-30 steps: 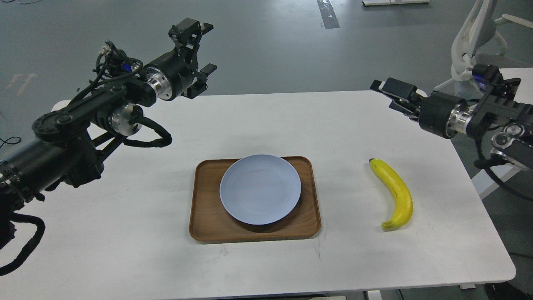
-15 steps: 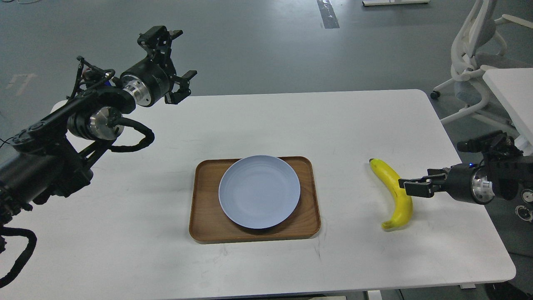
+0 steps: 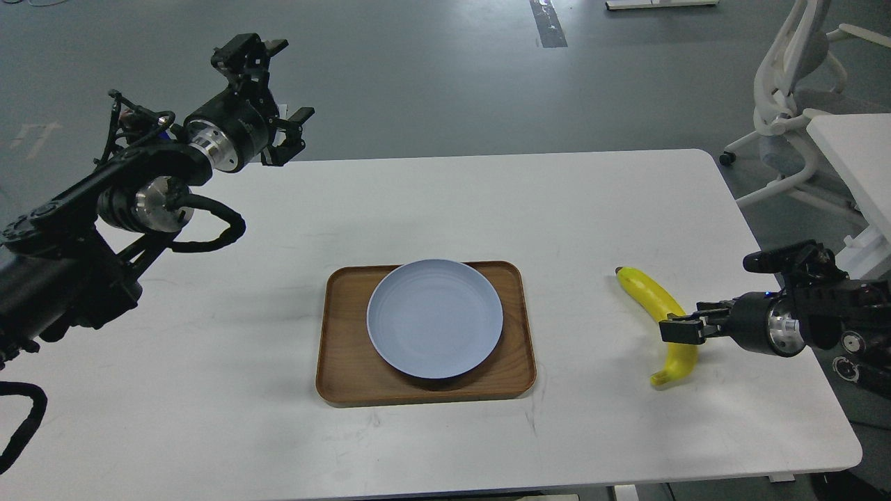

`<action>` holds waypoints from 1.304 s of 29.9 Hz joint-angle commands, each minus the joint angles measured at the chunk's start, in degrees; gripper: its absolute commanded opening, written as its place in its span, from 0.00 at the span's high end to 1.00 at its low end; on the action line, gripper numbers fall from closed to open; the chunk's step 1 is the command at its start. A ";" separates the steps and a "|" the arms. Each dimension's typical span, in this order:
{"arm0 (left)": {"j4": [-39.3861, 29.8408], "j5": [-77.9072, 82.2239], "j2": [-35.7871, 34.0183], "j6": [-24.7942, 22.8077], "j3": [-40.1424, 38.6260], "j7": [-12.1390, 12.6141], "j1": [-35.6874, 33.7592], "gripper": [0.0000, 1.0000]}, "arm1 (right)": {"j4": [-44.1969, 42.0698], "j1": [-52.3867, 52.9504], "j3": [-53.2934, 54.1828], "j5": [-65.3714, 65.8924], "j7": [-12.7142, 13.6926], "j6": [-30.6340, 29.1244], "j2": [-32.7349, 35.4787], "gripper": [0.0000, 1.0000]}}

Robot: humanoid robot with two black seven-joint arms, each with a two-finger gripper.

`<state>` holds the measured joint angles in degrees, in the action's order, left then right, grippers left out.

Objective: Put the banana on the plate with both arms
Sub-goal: 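Lower the right gripper onto the yellow banana and grasp it, then lift the banana with the right gripper and move it over the plate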

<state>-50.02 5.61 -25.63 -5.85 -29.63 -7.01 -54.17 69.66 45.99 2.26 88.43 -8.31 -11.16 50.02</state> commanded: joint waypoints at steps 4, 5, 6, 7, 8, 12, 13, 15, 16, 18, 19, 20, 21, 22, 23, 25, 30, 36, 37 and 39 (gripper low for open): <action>0.01 0.01 -0.38 -0.04 0.10 -0.20 -0.06 0.02 | 0.04 0.33 -0.24 -0.54 -0.21 -0.01 -0.97 0.26; -0.08 0.01 -0.38 -0.04 0.10 -0.28 -0.06 0.02 | -0.05 0.24 -0.33 -0.46 -0.21 -0.01 -1.67 0.26; -0.08 0.01 -0.30 -0.04 0.27 -0.46 -0.06 0.02 | -0.05 0.16 -0.50 -0.46 -0.21 -0.01 -2.12 0.26; 0.01 0.01 -0.38 -0.04 0.27 -0.46 -0.06 0.02 | -0.13 0.15 -0.50 -0.46 -0.21 -0.01 -2.29 0.26; 0.01 0.01 -0.38 -0.04 0.27 -0.46 0.03 0.02 | -0.13 0.07 -0.50 -0.46 -0.21 -0.01 -2.38 0.26; 0.01 0.10 -0.21 -0.04 0.36 -0.46 -0.06 0.02 | -1.19 -0.55 -1.03 -0.37 -0.21 -0.01 -2.47 0.46; 0.01 0.10 -0.21 -0.04 0.36 -0.46 0.03 0.02 | -1.28 -0.55 -1.12 -0.37 -0.30 -0.01 -2.47 0.55; 0.01 0.10 -0.12 -0.04 0.62 -0.55 0.03 0.02 | -1.28 -0.46 -1.12 -0.37 -0.30 0.17 -2.56 0.77; 0.01 0.10 -0.12 -0.04 0.71 -0.55 0.03 0.02 | -1.28 -0.29 -1.03 -0.37 -0.30 0.61 -2.65 0.80; 0.01 0.10 -0.12 0.05 0.89 -0.55 0.12 0.02 | -1.28 0.24 -0.94 -0.46 -0.30 2.19 -2.65 0.85; 0.01 0.10 -0.03 0.05 0.89 -0.55 0.03 0.02 | -1.28 0.68 -0.86 -0.46 -0.30 3.15 -2.56 0.87; 0.01 0.10 -0.03 0.13 0.89 -0.55 0.03 0.02 | -1.28 1.38 -0.68 -0.46 -0.39 3.68 -2.56 0.88; 0.01 0.10 -0.03 0.13 0.89 -0.55 0.12 0.02 | -1.28 2.08 -0.68 -0.46 -0.48 3.95 -2.56 0.88; 0.01 0.10 -0.03 0.13 0.89 -0.55 0.03 0.02 | -1.19 2.87 -0.68 -0.54 -0.65 4.12 -2.56 0.88; 0.01 0.10 -0.03 0.31 0.89 -0.55 0.03 0.02 | -1.10 4.62 -0.68 -0.63 -1.26 4.30 -2.56 0.89; 0.01 0.10 -0.03 0.31 0.89 -0.98 0.03 0.02 | -0.84 6.91 -0.59 -0.98 -3.36 4.74 -2.65 0.90; 0.01 0.10 -0.12 0.31 0.89 -1.60 0.12 0.02 | -0.57 11.14 -1.38 0.07 -10.93 8.60 -5.89 0.91; 0.01 0.10 -0.47 0.31 0.89 -1.69 0.12 0.02 | -0.92 15.62 -2.61 3.49 -14.54 9.14 -11.69 0.91; 0.01 0.10 -0.47 0.31 0.89 -1.69 0.20 0.02 | -1.19 16.84 -3.66 5.50 -15.93 9.22 -13.79 0.91; 0.01 0.19 -0.56 0.31 0.80 -1.69 0.38 0.02 | -2.15 18.95 -5.94 7.18 -17.26 9.31 -16.52 0.91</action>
<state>-50.00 5.72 -26.09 -5.53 -28.74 -8.69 -54.00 68.62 62.20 -0.93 92.74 -23.42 -2.00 37.42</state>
